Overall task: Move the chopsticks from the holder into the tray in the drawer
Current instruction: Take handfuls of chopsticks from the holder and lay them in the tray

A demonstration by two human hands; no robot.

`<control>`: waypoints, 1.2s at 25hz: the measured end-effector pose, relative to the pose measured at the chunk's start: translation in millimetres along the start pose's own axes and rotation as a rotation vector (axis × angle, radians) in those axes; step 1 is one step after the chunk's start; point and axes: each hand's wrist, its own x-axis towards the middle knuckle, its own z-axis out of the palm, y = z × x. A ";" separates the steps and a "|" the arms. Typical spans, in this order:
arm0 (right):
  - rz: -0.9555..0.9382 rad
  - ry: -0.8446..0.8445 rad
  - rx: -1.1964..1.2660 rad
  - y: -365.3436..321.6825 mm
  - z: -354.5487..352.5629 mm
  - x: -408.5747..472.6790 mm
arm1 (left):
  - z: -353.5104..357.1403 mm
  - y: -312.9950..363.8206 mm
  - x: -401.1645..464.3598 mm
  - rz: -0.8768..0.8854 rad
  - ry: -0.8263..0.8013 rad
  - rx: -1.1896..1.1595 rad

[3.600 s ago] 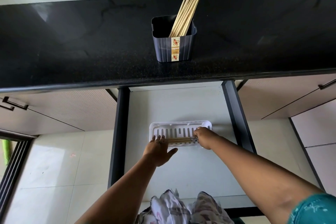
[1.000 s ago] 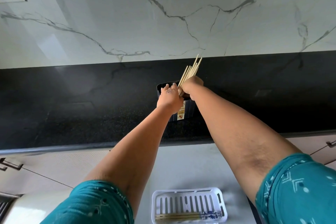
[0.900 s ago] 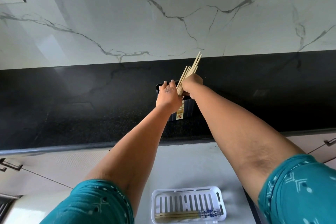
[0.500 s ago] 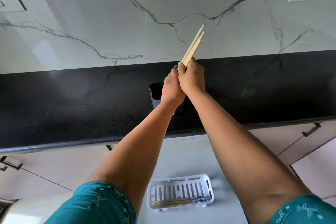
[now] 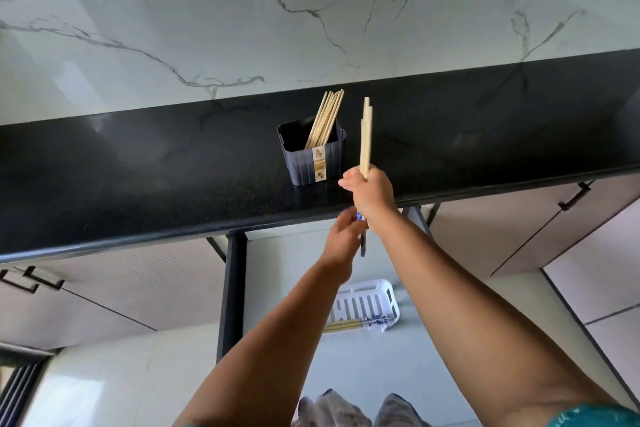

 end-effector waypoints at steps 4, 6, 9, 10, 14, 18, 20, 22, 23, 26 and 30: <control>0.132 -0.035 0.465 16.2 0.9 -2.4 | -34.1 -40.3 -8.7 -0.364 0.082 -0.781; 0.157 -0.054 0.484 34.4 14.6 -17.3 | -36.2 -38.3 -3.7 -0.349 0.111 -0.882; 0.175 -0.091 0.352 65.6 39.4 -44.4 | -29.4 -28.2 4.5 -0.332 0.094 -0.989; 0.158 -0.095 0.282 71.4 42.0 -47.5 | -28.6 -27.5 6.4 -0.337 0.123 -0.968; -0.062 -0.284 -0.280 106.0 7.1 -32.4 | -50.6 -47.0 6.2 -0.346 0.430 -0.481; -0.058 -0.710 -1.071 169.1 -29.2 -35.0 | -95.1 -87.1 -13.4 -0.206 0.808 0.186; -0.076 -0.767 -1.284 187.7 -20.1 -38.1 | -112.9 -109.7 -24.3 0.029 0.780 0.641; -0.148 -0.757 -1.434 202.7 -2.8 -39.3 | -120.0 -125.1 -33.1 0.211 0.491 1.036; -0.174 -0.740 -1.463 208.3 4.7 -38.5 | -121.0 -131.0 -34.3 0.243 0.294 1.185; -0.210 -0.729 -1.478 224.6 17.6 -33.8 | -119.0 -152.0 -33.3 0.143 -0.167 1.498; -0.193 -0.811 -1.492 244.5 22.5 -27.9 | -124.2 -169.0 -27.2 -0.141 -0.306 1.633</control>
